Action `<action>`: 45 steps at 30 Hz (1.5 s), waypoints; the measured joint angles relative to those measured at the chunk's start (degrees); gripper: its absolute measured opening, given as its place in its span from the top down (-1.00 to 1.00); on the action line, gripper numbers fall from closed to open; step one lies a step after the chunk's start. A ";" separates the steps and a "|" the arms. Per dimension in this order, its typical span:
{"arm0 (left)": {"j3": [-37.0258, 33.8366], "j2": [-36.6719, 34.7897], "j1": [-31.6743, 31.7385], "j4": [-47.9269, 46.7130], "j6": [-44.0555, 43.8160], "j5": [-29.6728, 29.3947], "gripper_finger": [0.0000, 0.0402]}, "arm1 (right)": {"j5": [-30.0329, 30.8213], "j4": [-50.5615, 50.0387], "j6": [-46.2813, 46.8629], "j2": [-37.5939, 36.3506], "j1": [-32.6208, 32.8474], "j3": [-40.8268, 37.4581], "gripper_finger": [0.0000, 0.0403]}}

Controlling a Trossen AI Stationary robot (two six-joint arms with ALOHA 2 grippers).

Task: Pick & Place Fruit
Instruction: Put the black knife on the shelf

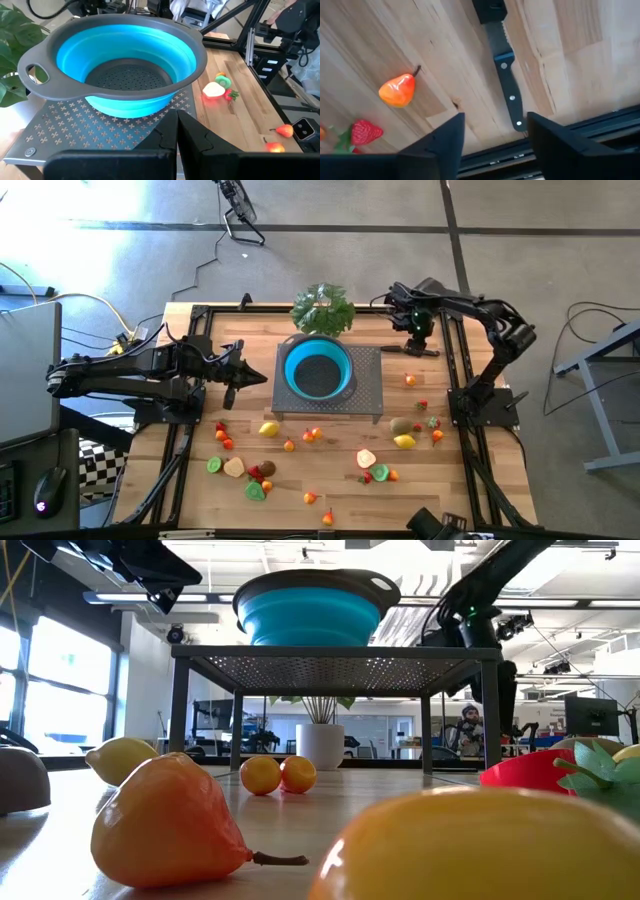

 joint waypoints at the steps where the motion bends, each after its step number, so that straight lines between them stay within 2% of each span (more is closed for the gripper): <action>1: 0.00 0.00 0.00 0.02 0.00 0.00 1.00 | 0.06 0.69 0.00 0.00 0.00 -0.49 -0.10; 7: 0.00 0.00 -0.02 0.02 0.00 0.01 1.00 | 0.66 6.45 -0.07 0.00 0.20 -4.62 -0.13; 15: 0.00 0.00 -0.02 0.02 0.00 -0.53 1.00 | 7.55 9.48 0.00 0.00 2.15 -9.18 -0.02; 32: 0.00 0.00 0.00 0.02 0.00 -1.33 1.00 | 7.63 20.26 0.00 0.00 2.27 -15.30 -0.01; 35: 0.00 0.00 0.00 0.02 0.00 -1.33 1.00 | 10.15 22.84 -0.02 0.00 2.43 -16.56 -0.01; 45: -0.02 0.00 -0.02 0.02 0.00 -1.50 1.00 | 9.93 24.00 -0.67 0.00 2.43 -16.68 -0.01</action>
